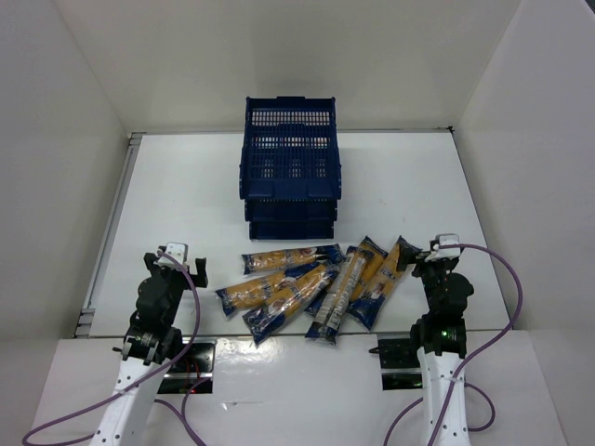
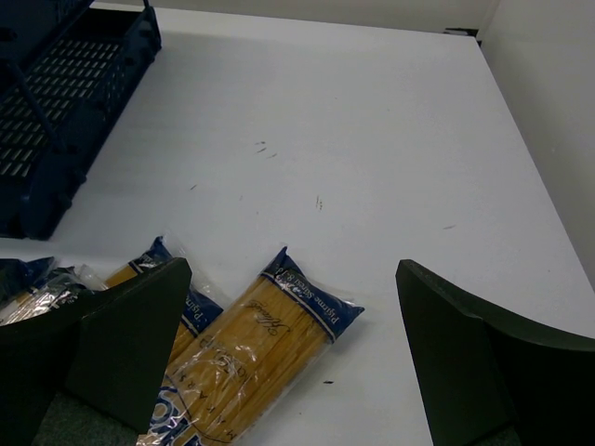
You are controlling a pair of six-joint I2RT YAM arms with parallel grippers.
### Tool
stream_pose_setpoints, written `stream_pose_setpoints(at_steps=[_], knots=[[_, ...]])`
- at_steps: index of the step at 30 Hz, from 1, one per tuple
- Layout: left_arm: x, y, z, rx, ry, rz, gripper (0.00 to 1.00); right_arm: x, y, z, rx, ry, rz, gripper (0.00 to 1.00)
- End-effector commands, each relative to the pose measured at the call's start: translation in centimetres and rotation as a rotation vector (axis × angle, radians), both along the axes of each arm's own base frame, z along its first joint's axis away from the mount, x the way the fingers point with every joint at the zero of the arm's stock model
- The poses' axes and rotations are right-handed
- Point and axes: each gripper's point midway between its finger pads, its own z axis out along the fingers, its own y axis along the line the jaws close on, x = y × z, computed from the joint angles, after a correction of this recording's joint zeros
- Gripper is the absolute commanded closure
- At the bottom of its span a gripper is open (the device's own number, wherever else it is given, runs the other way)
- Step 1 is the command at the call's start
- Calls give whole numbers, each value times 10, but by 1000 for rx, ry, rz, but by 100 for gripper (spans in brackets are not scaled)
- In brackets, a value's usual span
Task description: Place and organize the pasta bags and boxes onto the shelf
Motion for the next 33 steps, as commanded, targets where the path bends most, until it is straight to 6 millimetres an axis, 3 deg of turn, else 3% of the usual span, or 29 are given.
stream_pose_setpoints(at_steps=[1, 2, 7, 11, 12, 13, 16, 19, 20, 22, 23, 24, 25, 27, 28, 30, 31, 33], knots=[[4, 0, 26, -5, -156, -4, 0, -2, 2, 26, -58, -110, 13, 0], [5, 2, 26, -4, -156, 10, 0, -3, -1, 31, -75, -120, 2, 0], [0, 13, 71, 46, -263, 52, 0, -14, -26, 85, -26, -255, -162, 0], [-11, 26, 129, 61, -404, 111, 0, -27, -22, 140, -50, -413, -148, 0], [-17, 29, 157, 68, -471, 126, 0, -31, -22, 150, -52, -447, -148, 0], [-17, 29, 165, 68, -472, 126, 0, -38, -19, 170, -58, -505, -139, 0], [-10, 31, 190, 37, -400, 147, 0, -50, -17, 194, -67, -557, -139, 0], [7, 31, 178, 19, -214, 173, 0, -54, -8, 193, 1, -488, -91, 0], [5, 34, 194, -6, -226, 193, 0, -52, 0, 191, -24, -452, -47, 0], [6, 38, 193, -47, -174, 238, 0, -59, 2, 203, -33, -437, -35, 0], [6, 37, 188, -42, -120, 239, 0, -52, -2, 201, -16, -388, -50, 0], [4, 39, 208, -44, -130, 248, 0, -49, -6, 204, -17, -361, -66, 0], [11, 38, 194, -46, -29, 266, 0, -51, -7, 216, 8, -347, -74, 0], [23, 34, 186, -23, 91, 257, 0, -33, -15, 212, 64, -242, -96, 0], [25, 31, 204, -5, 87, 229, 0, -36, -9, 231, 60, -246, -67, 0], [29, 24, 192, 47, 188, 177, 0, -27, 0, 220, 100, -126, -8, 0], [29, 22, 191, 65, 210, 151, 0, -31, 17, 231, 96, -121, 80, 0], [27, 19, 183, 59, 245, 139, 0, -31, 26, 222, 129, -26, 131, 0]])
